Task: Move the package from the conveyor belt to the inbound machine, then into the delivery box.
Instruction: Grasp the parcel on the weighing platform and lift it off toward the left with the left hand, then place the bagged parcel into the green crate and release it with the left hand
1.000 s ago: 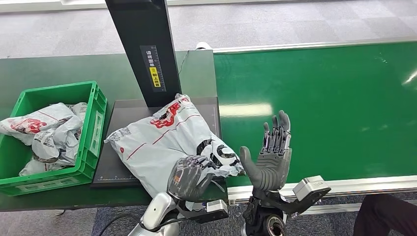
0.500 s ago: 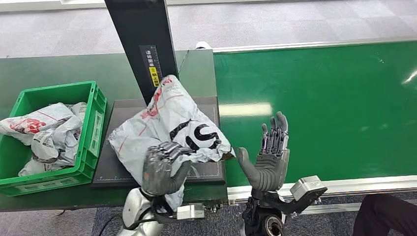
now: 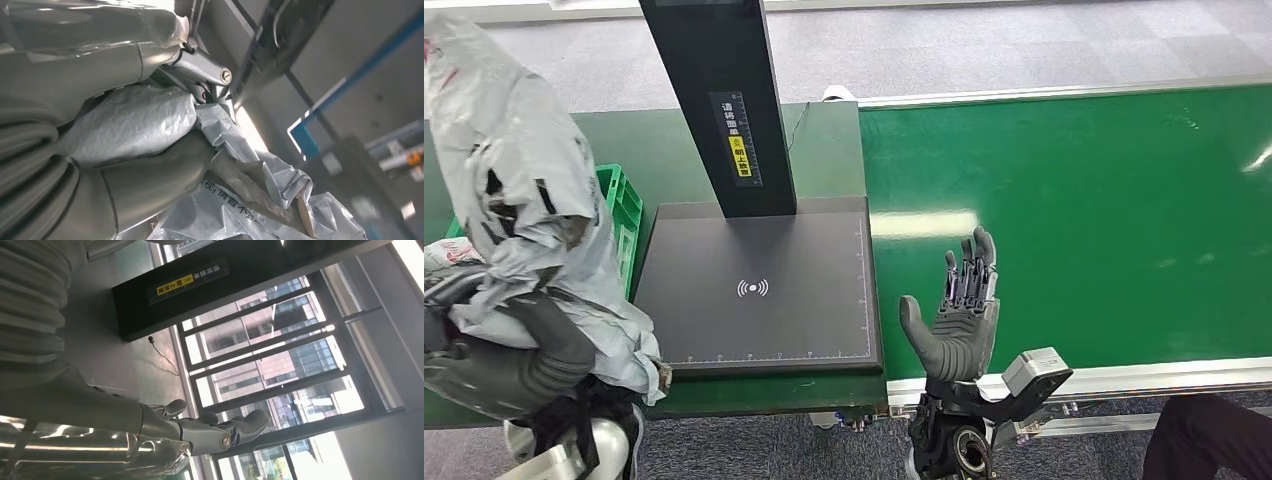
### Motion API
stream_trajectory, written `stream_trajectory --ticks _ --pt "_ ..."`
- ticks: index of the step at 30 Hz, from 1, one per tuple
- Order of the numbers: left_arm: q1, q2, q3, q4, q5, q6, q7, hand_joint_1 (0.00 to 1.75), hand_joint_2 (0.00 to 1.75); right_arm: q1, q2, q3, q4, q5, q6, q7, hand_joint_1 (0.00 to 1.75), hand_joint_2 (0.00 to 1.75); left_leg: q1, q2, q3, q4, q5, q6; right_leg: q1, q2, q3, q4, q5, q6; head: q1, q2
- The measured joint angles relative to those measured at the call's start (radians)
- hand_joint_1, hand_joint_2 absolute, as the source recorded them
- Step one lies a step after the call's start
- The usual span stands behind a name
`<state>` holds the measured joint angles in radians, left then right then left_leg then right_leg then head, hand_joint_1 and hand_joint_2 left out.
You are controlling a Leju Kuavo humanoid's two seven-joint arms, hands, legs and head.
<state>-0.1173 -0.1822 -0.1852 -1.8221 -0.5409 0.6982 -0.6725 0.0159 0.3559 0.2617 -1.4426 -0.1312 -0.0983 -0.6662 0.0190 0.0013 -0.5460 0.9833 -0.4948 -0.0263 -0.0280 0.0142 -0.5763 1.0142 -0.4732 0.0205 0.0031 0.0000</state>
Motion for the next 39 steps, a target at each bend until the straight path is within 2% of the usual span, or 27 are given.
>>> stream_trajectory --ticks 4,8,11,14,17,21,25,29,35,39 --pt "-0.045 0.046 0.05 -0.005 0.058 -0.006 0.026 1.75 1.75 -0.001 0.0 0.0 0.008 -0.003 0.0 -0.003 0.0 1.75 0.0 0.0 0.0 0.0 0.0 0.0 0.0 0.0 0.0 0.0 0.0 0.0 0.0 0.0" --pt "-0.164 0.147 0.117 0.079 0.135 -0.093 0.154 1.75 1.75 -0.001 0.0 0.0 0.009 -0.011 0.005 -0.007 0.0 1.75 0.0 0.0 0.0 0.0 0.001 0.0 0.001 -0.001 0.0 0.0 0.0 0.0 0.0 0.0" --pt "-0.271 0.215 0.174 0.202 0.141 -0.161 0.21 1.75 1.75 0.0 0.0 0.0 0.01 -0.017 0.012 -0.009 0.0 1.75 0.001 0.001 0.0 0.0 0.002 -0.001 0.001 -0.001 0.0 0.001 0.001 -0.001 0.0 0.0" --pt "-0.4 0.281 0.221 0.37 0.135 -0.191 0.245 1.75 1.75 -0.001 0.0 0.0 0.01 -0.02 0.02 -0.01 0.0 1.75 0.001 0.001 0.0 0.0 0.002 0.0 0.001 -0.001 0.0 0.001 0.001 -0.001 0.001 0.0" --pt "-0.53 0.351 0.27 0.554 0.126 -0.199 0.247 1.75 1.75 -0.001 0.0 0.0 0.011 -0.021 0.021 -0.01 0.0 1.75 0.001 0.003 0.0 0.0 0.003 -0.001 0.001 0.002 -0.002 0.002 0.002 -0.002 0.0 0.0" --pt "-0.681 0.418 0.304 0.778 0.053 -0.176 0.275 1.75 1.75 0.0 0.0 0.0 0.011 -0.021 0.021 -0.011 0.0 1.75 0.001 0.004 -0.001 0.0 0.003 -0.001 0.001 0.002 -0.003 0.002 0.002 -0.002 0.0 0.0" --pt "-0.807 0.454 0.319 0.973 -0.056 -0.13 0.319 1.75 1.75 0.001 0.0 0.0 0.01 -0.021 0.021 -0.011 0.0 1.75 0.001 0.003 -0.002 0.0 0.003 -0.001 0.001 0.002 -0.004 0.002 0.002 -0.002 0.001 0.0" --pt "-0.891 0.475 0.327 1.102 -0.136 -0.107 0.367 1.75 1.75 0.002 0.0 0.0 0.01 -0.021 0.021 -0.011 0.0 1.75 0.001 0.004 -0.002 0.0 0.003 -0.001 0.001 0.002 -0.004 0.002 0.002 -0.002 0.001 0.0" --pt "-0.957 0.514 0.33 1.224 -0.256 -0.092 0.45 1.75 1.75 0.003 0.0 0.0 0.01 -0.021 0.021 -0.011 0.0 1.75 0.001 0.004 -0.002 0.0 0.002 -0.001 0.001 0.002 -0.004 0.002 0.002 -0.002 0.001 0.0" --pt "-0.966 0.529 0.321 1.283 -0.368 -0.16 0.536 1.75 1.75 0.01 0.0 -0.002 0.009 -0.02 0.019 -0.011 0.0 1.75 0.001 0.003 -0.002 0.0 0.002 -0.001 0.001 0.002 -0.004 0.002 0.002 -0.002 0.001 0.0"
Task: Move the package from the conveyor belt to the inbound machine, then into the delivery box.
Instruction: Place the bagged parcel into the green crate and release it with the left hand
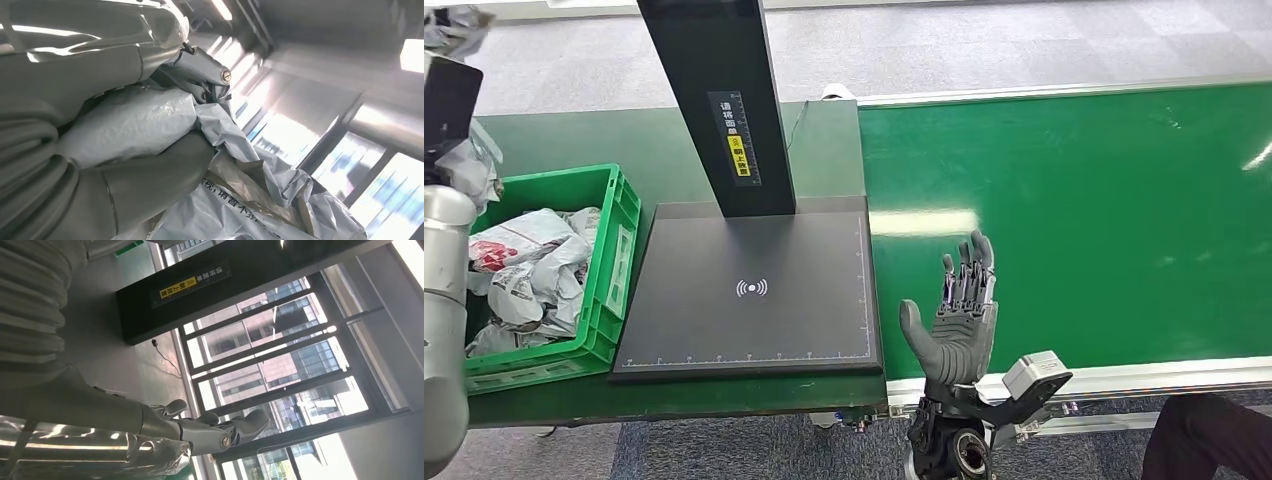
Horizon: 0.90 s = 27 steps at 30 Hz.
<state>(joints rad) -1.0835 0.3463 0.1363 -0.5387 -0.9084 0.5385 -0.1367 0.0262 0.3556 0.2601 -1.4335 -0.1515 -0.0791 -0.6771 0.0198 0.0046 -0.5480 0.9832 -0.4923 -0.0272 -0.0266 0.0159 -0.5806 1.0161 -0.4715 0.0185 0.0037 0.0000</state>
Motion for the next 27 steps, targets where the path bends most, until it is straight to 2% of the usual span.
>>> stream_trajectory --ticks 5,12,15,16,19,20,27 --pt "0.026 -0.002 -0.043 0.048 -0.139 -0.141 0.099 1.75 1.75 0.015 -0.001 -0.009 -0.014 0.007 -0.001 0.001 0.0 1.75 0.0 0.0 0.0 0.0 0.0 0.0 0.0 0.0 0.0 0.0 0.0 0.0 0.0 0.0" --pt "0.143 -0.034 -0.054 0.038 -0.146 -0.185 0.041 1.73 1.75 0.023 -0.002 -0.022 -0.025 0.021 0.007 0.007 0.0 1.75 0.0 0.0 0.0 0.0 0.0 0.0 0.0 0.0 -0.001 0.0 0.0 0.0 0.0 0.0" --pt "0.192 -0.047 -0.054 0.003 -0.141 -0.202 0.025 1.64 1.75 0.023 -0.002 -0.025 -0.026 0.023 0.008 0.008 0.0 1.75 0.0 0.001 -0.001 0.0 0.0 0.0 0.0 0.0 -0.001 0.0 0.0 0.0 0.0 0.0" --pt "0.205 -0.051 -0.054 -0.01 -0.141 -0.209 0.024 1.37 1.75 0.023 -0.002 -0.027 -0.027 0.023 0.008 0.009 0.0 1.75 0.0 0.001 -0.001 0.0 0.0 0.0 0.0 0.0 -0.001 0.0 0.0 0.0 0.0 0.0" --pt "0.23 -0.057 -0.055 -0.043 -0.141 -0.229 0.023 0.17 1.75 0.024 -0.002 -0.03 -0.027 0.024 0.011 0.013 0.0 1.75 0.0 0.0 -0.001 0.0 0.0 0.0 0.0 0.0 -0.001 0.0 0.0 0.0 0.0 0.0" --pt "0.234 -0.058 -0.055 -0.051 -0.139 -0.233 0.023 0.0 1.75 0.024 -0.002 -0.032 -0.027 0.024 0.012 0.014 0.0 1.75 0.0 0.0 -0.001 0.0 0.0 0.0 0.0 0.0 -0.001 0.0 0.0 0.0 0.0 0.0" --pt "0.267 -0.052 -0.047 -0.097 -0.096 -0.228 0.01 0.0 1.75 0.024 -0.002 -0.041 -0.026 0.024 0.015 0.015 0.0 1.75 0.0 0.0 -0.001 0.0 0.0 0.0 0.0 0.0 -0.001 0.0 0.0 0.0 0.0 0.0"
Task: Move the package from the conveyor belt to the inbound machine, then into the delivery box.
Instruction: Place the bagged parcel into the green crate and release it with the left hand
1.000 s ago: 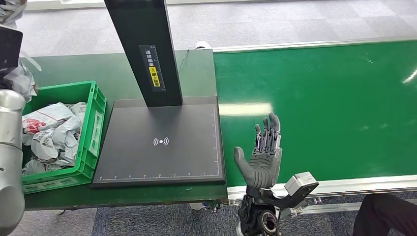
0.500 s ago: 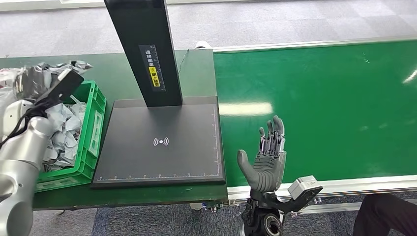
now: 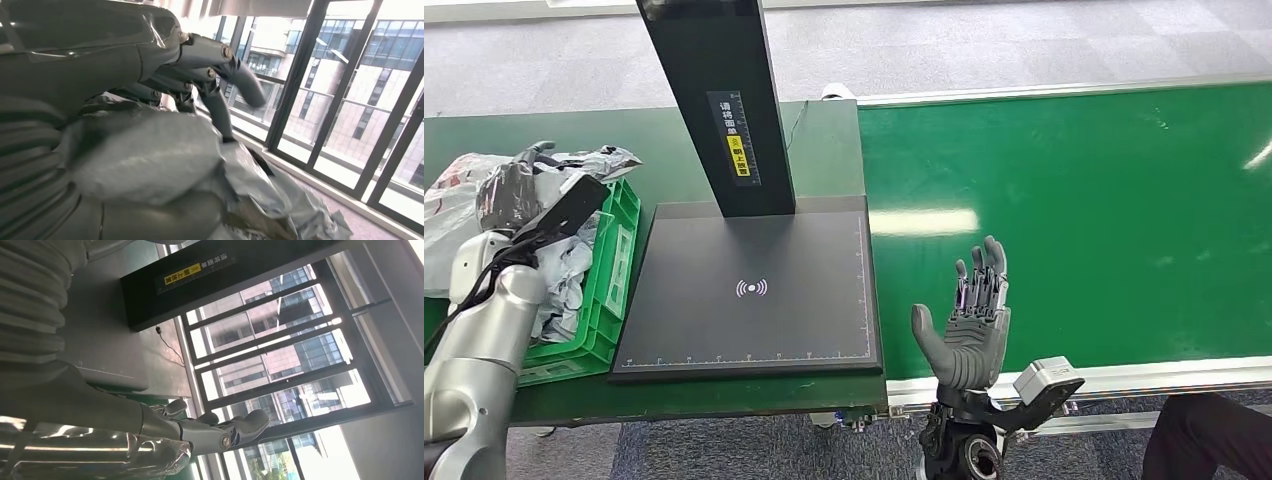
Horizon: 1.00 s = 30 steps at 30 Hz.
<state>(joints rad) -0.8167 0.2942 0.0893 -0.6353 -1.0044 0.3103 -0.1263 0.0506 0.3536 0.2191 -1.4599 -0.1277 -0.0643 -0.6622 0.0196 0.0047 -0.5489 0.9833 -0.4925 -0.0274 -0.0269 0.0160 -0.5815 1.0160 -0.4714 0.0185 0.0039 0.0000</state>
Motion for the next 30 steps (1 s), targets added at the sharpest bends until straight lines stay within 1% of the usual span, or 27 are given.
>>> stream_trajectory --ticks 8,11,13,16,20,22,24,26,28,30 --pt "0.016 0.002 0.002 -0.023 0.009 0.01 -0.003 0.0 1.75 0.0 0.0 -0.001 0.0 0.0 0.0 0.0 0.0 1.75 0.0 0.0 0.0 0.0 0.0 0.0 0.0 0.0 0.0 0.0 0.0 0.0 0.0 0.0" --pt "0.041 0.002 0.015 -0.057 0.074 0.07 -0.04 0.0 1.75 0.0 0.0 -0.001 0.0 0.0 0.0 0.0 0.0 1.75 0.0 0.001 0.0 0.0 0.0 0.0 0.0 0.001 0.0 0.0 0.0 0.0 0.0 0.0" --pt "0.081 0.0 0.035 -0.122 0.167 0.142 -0.098 0.0 1.75 0.0 0.0 0.0 0.001 0.0 0.0 0.0 0.0 1.75 0.0 0.002 0.0 0.0 0.0 0.0 0.0 0.001 0.0 0.0 0.0 0.0 0.0 0.0" --pt "0.171 -0.011 0.07 -0.274 0.306 0.239 -0.192 0.0 1.75 -0.003 0.0 0.002 0.006 -0.001 -0.005 0.0 0.0 1.75 0.0 0.002 0.0 0.0 -0.001 -0.001 0.0 0.002 -0.001 0.0 0.0 0.0 0.0 0.0" --pt "0.304 -0.039 0.086 -0.489 0.402 0.329 -0.275 0.0 1.75 -0.009 0.0 0.005 0.017 -0.003 -0.017 0.0 0.0 1.75 0.0 0.001 -0.001 0.0 -0.001 -0.001 0.0 0.001 -0.001 0.0 -0.001 0.0 0.0 0.0" --pt "0.377 -0.065 0.086 -0.601 0.446 0.367 -0.328 0.0 1.75 -0.011 0.0 0.007 0.022 -0.005 -0.026 0.0 0.0 0.87 0.0 0.001 -0.001 0.0 -0.002 -0.001 0.0 0.001 -0.001 -0.001 -0.001 0.0 0.0 0.0" --pt "0.448 -0.102 0.082 -0.701 0.477 0.382 -0.377 0.0 1.75 -0.012 0.0 0.009 0.027 -0.002 -0.034 0.005 0.0 0.0 -0.001 0.001 -0.001 0.0 -0.002 0.0 -0.001 0.001 -0.001 -0.001 -0.001 0.0 0.0 0.0" --pt "0.517 -0.146 0.063 -0.788 0.496 0.382 -0.407 0.0 1.75 -0.015 0.0 0.01 0.034 0.012 -0.042 0.022 0.0 0.87 -0.001 0.001 -0.001 0.0 -0.002 0.0 -0.001 0.001 -0.001 -0.001 -0.001 0.0 0.0 0.0" --pt "0.588 -0.193 0.016 -0.86 0.493 0.372 -0.412 0.0 1.75 -0.018 0.0 0.009 0.042 0.037 -0.055 0.041 0.0 1.75 -0.001 0.001 -0.001 0.0 -0.002 0.0 -0.001 0.001 -0.001 -0.002 -0.001 0.0 0.0 0.0" --pt "0.662 -0.241 -0.057 -0.91 0.466 0.365 -0.393 0.0 1.75 -0.021 0.0 0.007 0.05 0.071 -0.079 0.059 0.0 1.75 -0.001 0.001 -0.001 0.0 -0.003 0.0 -0.002 0.001 -0.001 -0.002 -0.001 0.0 0.0 0.0"
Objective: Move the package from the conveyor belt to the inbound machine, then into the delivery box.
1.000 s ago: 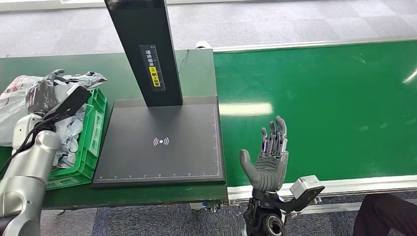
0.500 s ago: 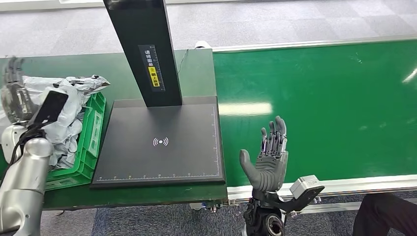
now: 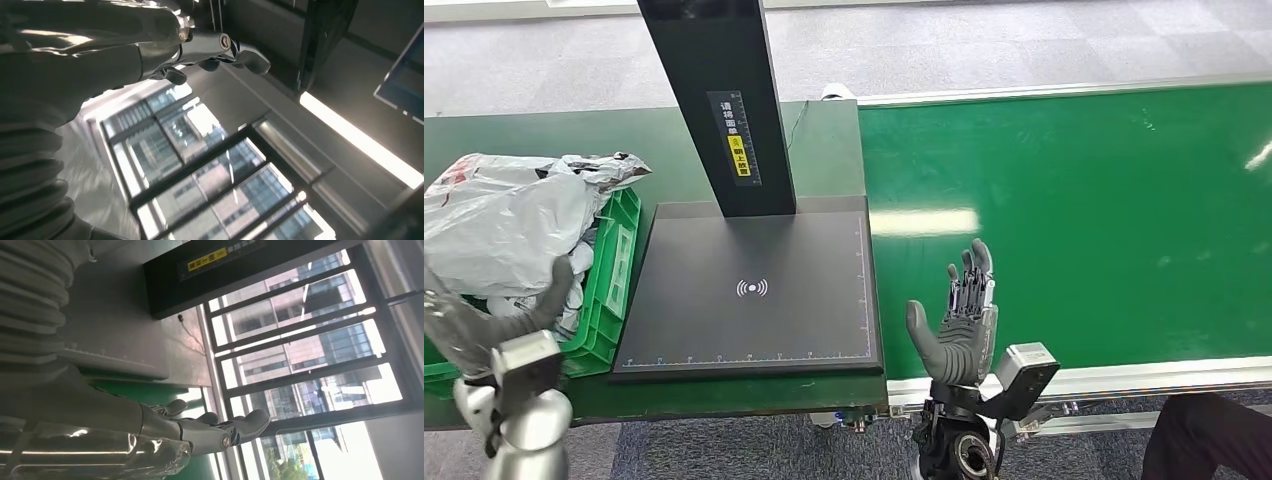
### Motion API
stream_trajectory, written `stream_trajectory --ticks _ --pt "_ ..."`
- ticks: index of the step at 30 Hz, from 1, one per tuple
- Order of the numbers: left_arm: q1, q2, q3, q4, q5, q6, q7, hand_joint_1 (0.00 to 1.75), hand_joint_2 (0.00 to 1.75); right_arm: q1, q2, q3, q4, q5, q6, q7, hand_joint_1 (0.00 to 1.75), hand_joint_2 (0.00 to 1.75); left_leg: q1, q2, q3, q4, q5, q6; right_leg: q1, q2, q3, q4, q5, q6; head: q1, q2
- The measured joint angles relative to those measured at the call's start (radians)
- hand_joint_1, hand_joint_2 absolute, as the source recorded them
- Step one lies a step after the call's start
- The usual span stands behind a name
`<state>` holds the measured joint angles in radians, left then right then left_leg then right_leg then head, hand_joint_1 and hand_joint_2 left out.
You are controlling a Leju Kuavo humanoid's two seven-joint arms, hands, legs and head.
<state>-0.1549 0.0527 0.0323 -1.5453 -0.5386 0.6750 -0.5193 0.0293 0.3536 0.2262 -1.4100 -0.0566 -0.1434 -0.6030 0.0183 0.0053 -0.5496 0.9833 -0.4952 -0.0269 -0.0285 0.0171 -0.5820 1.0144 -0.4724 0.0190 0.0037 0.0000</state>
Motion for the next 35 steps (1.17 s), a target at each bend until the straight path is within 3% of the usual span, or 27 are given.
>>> stream_trajectory --ticks 4,10,15,22,35 --pt "0.107 -0.085 -0.142 -0.034 -0.006 0.005 0.028 0.0 1.75 -0.009 0.0 -0.007 0.015 0.063 -0.064 0.037 0.0 1.75 0.0 0.0 0.0 0.0 0.0 0.0 0.0 0.0 0.0 0.0 0.0 0.0 0.0 0.0" --pt "0.123 -0.174 -0.217 0.013 0.071 -0.055 0.03 0.0 1.75 -0.025 0.0 -0.007 0.052 0.18 -0.196 0.089 0.0 1.75 0.001 -0.001 0.001 0.0 0.0 0.0 0.0 -0.001 0.001 0.0 0.0 0.0 0.0 0.0" --pt "0.121 -0.222 -0.246 0.075 0.074 -0.104 0.032 0.0 1.75 -0.039 -0.005 0.013 0.109 0.202 -0.138 0.081 0.0 1.75 0.001 -0.001 0.001 0.0 0.0 0.0 0.0 -0.001 0.002 0.0 0.0 0.0 0.0 0.0" --pt "0.128 -0.246 -0.273 0.139 0.148 -0.202 -0.018 0.0 1.75 -0.061 -0.013 0.022 0.18 0.156 0.017 0.051 0.0 1.75 0.001 -0.001 0.001 0.0 0.0 0.0 0.0 -0.001 0.001 0.0 0.0 0.0 0.0 0.0" --pt "0.253 -0.244 -0.293 0.117 0.235 -0.366 -0.037 0.0 1.75 -0.065 -0.017 0.032 0.233 0.185 0.049 0.029 0.0 1.75 0.001 -0.001 0.0 0.0 0.0 0.0 0.0 -0.001 0.001 0.0 0.0 0.0 0.0 0.0"
